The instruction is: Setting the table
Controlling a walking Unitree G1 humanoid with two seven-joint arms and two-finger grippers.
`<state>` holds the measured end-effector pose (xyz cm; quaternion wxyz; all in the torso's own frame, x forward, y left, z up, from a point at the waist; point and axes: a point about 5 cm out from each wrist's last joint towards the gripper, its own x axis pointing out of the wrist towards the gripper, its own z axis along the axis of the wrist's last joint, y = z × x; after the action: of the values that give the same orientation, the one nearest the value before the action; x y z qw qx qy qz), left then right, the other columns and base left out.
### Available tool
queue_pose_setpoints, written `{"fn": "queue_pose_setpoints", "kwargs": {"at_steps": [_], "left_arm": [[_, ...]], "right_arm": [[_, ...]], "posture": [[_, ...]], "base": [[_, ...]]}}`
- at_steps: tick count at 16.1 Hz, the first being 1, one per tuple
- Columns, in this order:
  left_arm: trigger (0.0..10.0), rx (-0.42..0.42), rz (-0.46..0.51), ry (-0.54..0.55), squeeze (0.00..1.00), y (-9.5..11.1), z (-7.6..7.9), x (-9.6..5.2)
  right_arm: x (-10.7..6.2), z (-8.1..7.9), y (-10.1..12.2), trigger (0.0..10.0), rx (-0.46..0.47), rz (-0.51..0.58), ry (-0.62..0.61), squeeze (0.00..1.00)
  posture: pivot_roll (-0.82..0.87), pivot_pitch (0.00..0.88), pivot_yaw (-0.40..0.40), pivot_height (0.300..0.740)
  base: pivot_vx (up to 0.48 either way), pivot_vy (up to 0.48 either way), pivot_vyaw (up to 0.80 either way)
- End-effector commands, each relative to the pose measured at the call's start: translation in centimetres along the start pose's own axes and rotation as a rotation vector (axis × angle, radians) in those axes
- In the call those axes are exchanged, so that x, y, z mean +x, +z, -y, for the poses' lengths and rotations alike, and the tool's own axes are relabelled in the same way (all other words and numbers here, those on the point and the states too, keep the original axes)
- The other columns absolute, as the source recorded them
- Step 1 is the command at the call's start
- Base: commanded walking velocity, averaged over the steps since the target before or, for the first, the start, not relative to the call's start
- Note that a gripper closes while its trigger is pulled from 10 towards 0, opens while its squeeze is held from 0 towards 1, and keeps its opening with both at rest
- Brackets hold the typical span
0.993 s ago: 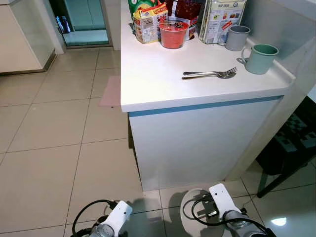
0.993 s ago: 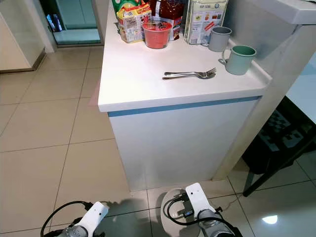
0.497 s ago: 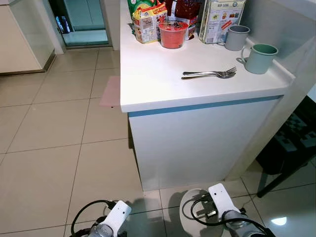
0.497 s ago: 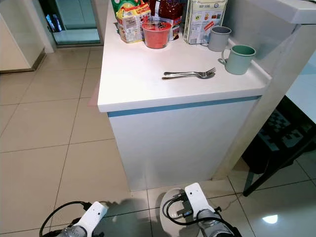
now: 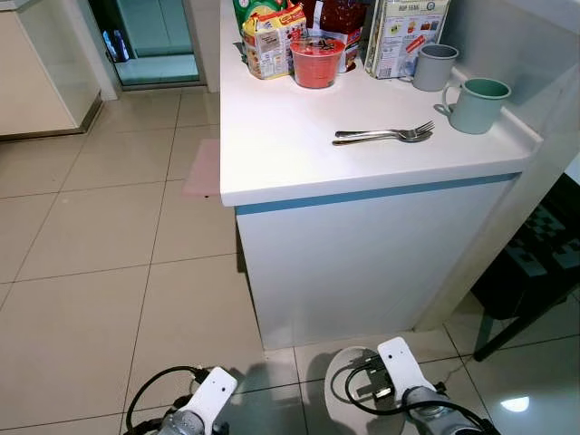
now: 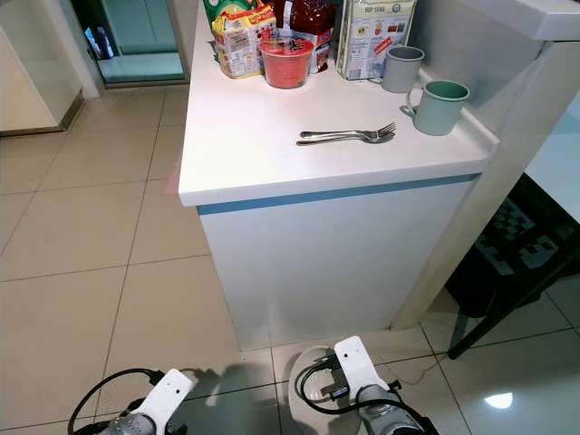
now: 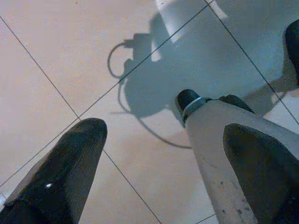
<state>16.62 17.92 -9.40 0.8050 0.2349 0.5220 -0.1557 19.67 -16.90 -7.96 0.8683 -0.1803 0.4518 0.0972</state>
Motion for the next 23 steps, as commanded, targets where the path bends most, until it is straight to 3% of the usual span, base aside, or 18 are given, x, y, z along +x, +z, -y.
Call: {"fn": "queue_pose_setpoints", "kwargs": {"at_steps": [1,13,15,23], "left_arm": [[10.0,-0.013,-0.003,0.018,0.00,-0.35,-0.34,-0.05],[10.0,-0.020,0.015,0.013,0.00,-0.44,-0.41,-0.09],[10.0,-0.068,0.035,0.006,0.00,-0.39,-0.26,-0.09],[10.0,-0.055,0.044,0.003,0.00,-0.16,-0.11,-0.07]], "right_arm": [[-0.16,-0.39,-1.27,0.0,-0.001,-0.056,0.012,0.00],[-0.16,-0.65,-1.25,0.0,-0.003,-0.052,0.018,0.00],[-0.16,-0.64,-1.23,0.0,-0.020,-0.051,0.021,0.00],[-0.18,-0.38,-1.44,0.0,0.003,-0.065,-0.001,0.00]], "posture": [[0.07,0.000,0.033,0.740],[0.07,0.000,0.036,0.740],[0.08,0.000,0.033,0.740],[0.08,0.000,0.026,0.740]], "base": [[0.000,0.000,0.00],[0.000,0.000,0.00],[0.000,0.000,0.00],[0.000,0.000,0.00]]}}
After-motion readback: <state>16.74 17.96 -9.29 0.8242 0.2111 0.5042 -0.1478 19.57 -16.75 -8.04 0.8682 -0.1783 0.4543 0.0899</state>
